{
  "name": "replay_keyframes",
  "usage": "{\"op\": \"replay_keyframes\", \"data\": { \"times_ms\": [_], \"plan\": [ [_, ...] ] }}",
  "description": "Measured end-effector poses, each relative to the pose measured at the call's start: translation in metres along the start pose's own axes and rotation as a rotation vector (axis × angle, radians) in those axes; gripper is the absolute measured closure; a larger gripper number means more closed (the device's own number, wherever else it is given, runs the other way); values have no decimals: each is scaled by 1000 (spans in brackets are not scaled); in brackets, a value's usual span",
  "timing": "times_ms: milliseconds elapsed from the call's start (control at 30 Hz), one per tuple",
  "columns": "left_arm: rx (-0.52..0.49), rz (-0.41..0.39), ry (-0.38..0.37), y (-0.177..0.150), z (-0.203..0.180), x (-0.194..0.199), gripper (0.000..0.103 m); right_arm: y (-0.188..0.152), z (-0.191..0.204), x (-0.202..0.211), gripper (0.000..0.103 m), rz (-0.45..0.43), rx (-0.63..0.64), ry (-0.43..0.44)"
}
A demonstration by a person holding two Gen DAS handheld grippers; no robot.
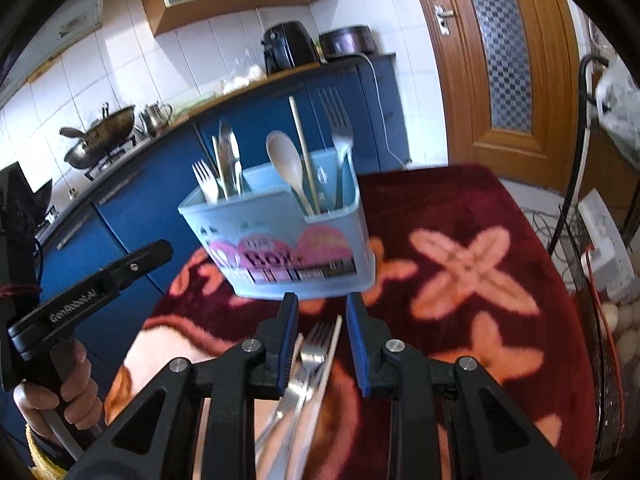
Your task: Organize utensils
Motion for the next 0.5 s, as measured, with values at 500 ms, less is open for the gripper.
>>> {"op": "replay_keyframes", "data": {
  "times_ms": [500],
  "plan": [
    [8,125,13,-46,2,-3,74,-44,-21,-3,75,141,-46,-45]
  ]
}}
Point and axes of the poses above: each gripper's, at about its wrist camera, not at the fingertips, and x roughly against the way its jaws point, z to its left, y to its top, the point moved 2 cm from there along -x, roughly the way its jaws point, and after that the axes turned 10 degrees about -z, right-handed, at the moved point
